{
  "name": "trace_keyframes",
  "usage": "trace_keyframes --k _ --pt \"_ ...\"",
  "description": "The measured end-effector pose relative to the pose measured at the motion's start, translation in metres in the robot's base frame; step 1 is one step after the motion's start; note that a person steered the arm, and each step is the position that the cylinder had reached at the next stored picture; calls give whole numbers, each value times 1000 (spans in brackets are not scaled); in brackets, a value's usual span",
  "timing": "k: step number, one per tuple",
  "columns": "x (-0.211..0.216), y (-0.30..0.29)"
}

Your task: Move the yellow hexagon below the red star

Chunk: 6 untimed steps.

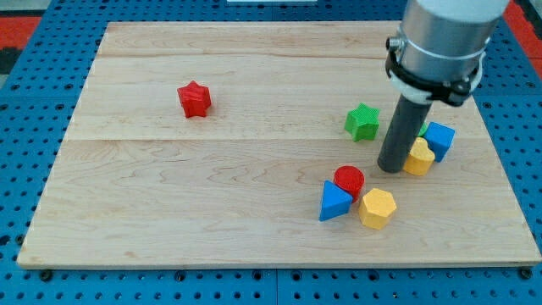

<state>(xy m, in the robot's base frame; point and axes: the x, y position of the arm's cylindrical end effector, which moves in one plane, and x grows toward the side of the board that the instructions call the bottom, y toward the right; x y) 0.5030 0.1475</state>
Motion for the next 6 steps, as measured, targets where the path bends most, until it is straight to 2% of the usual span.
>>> trace_keyframes --k 2,3,4,5,6 --pt "78 22" --pt "76 -14" --pt "54 -48" --pt "14 -61" --pt "7 -51"
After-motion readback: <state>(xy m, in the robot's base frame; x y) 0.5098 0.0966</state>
